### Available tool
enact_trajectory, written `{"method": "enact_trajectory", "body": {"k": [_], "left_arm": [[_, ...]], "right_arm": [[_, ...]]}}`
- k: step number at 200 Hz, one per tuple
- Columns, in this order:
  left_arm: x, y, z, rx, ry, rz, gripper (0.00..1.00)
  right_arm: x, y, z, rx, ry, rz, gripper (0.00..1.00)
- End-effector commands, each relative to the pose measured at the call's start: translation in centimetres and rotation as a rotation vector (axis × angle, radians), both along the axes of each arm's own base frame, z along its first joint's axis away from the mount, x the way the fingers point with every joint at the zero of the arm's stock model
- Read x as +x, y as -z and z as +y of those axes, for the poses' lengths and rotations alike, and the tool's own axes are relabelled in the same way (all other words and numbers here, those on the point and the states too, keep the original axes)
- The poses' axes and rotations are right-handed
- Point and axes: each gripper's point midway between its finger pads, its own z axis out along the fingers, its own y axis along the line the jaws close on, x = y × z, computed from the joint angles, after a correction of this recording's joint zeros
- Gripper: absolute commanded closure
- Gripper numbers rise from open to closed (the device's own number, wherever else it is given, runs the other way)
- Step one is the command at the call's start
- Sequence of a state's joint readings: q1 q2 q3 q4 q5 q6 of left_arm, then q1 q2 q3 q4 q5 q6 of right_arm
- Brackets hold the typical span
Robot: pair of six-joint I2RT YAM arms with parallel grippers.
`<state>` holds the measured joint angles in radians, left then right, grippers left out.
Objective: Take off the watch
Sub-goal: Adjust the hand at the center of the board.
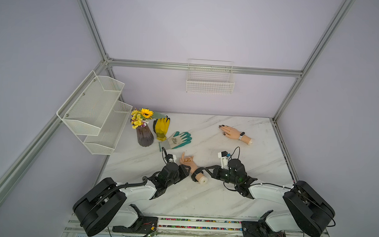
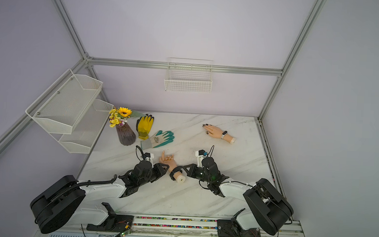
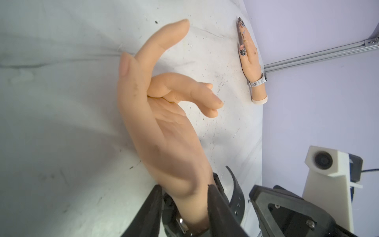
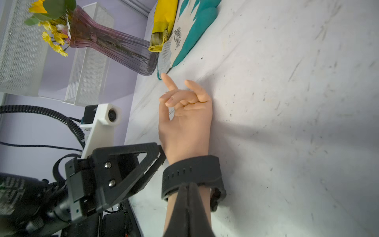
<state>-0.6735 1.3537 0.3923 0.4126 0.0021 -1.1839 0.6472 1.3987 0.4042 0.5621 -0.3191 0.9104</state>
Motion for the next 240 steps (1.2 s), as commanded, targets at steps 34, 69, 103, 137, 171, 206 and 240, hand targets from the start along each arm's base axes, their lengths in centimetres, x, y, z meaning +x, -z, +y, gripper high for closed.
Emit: {"method": "enact_trajectory", "body": {"k": [34,69,103,137,171,206,240], "left_arm": [[1.5,-1.5,-1.9,0.087,0.216,-0.142,0.52],[0.5,-3.5,0.1,0.274,0.247,-0.223,0.44],[-1.8,-5.1,0.8,0.387,0.295,-0.317,0.45],[-3.5,-5.7,1.1,0.39,0.332,-0.375,0.47],[-4.3,-6.3,1.2,0.365,0.351,-0.413,0.46],[-4.5,-6.3,1.2,0.365,0.356,-0.416,0.43],[-4.5,-6.0,1.1,0.359,0.357,-0.407,0.42]], "right_arm": [[0.9,-1.9,-0.7,-0.009,0.098,-0.08,0.83],[1.7,-3.8,-0.4,-0.157,0.025,-0.225,0.61],[1.5,-4.1,2.0,-0.155,-0.111,-0.247,0.44],[2.3,-1.5,2.8,-0.152,-0.108,-0.159,0.27],[1.3,-0.6,4.0,-0.054,-0.158,-0.114,0.2],[0.2,-1.7,4.5,0.051,-0.188,-0.101,0.41],[0.2,-1.0,4.3,0.061,-0.163,-0.058,0.54]]}}
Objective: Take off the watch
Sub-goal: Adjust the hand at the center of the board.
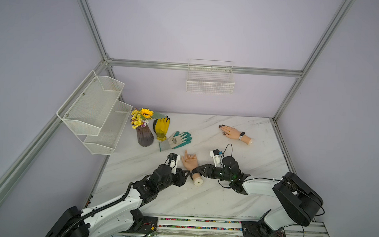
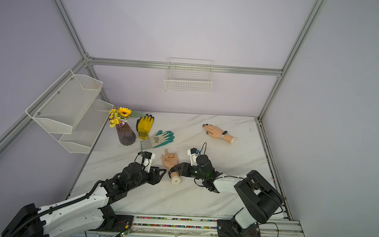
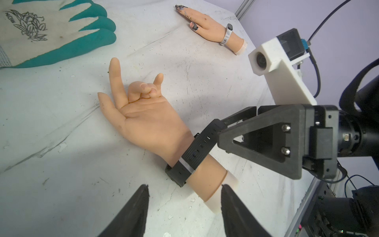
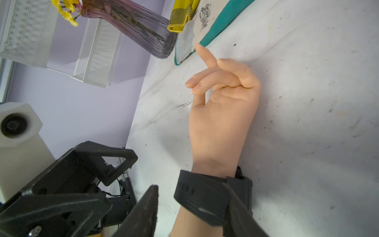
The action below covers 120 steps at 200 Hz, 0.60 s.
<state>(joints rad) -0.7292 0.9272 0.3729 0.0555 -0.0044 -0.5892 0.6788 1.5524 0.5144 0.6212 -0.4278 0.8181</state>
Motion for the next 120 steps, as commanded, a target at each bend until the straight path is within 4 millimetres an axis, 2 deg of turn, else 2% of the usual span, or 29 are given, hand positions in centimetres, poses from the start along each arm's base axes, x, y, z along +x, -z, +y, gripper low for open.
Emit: {"method": "enact_trajectory", "body": {"k": [1,36,52,72,81,108,120], "left_arm": [[0.1,-0.8,-0.4,-0.01,0.018,-0.032,0.42],[-0.2,-0.8,-0.8,-0.024,0.045,-0.04,0.4],[-0.5,-0.8,-1.0,-0.04,0.064,-0.051,0.38],[-0.8,-0.5,-1.4,-0.051,0.099,-0.063,0.36],[-1.1,-0.1,-1.6,-0.044,0.119,-0.064,0.34],[-1.2,0.8,-1.6,-0.013,0.132,-0.062,0.33],[-1.1,1.1,-1.7,-0.005,0.141,-0.07,0.32]], "right_arm": [[0.0,-0.7,0.3,0.055,0.003,0.007,0.55],[0.8,0.4,-0.3,0.033,0.068,0.031,0.6],[1.5,0.2,-0.3,0.041,0.1,0.03,0.61],[2.2,-0.1,0.0,0.059,0.12,0.03,0.66],[2.4,-0.1,0.1,0.069,0.126,0.032,0.71],[2.4,-0.2,-0.1,0.089,0.146,0.046,0.98],[2.4,0.1,-0.5,0.077,0.167,0.06,1.0]]}}
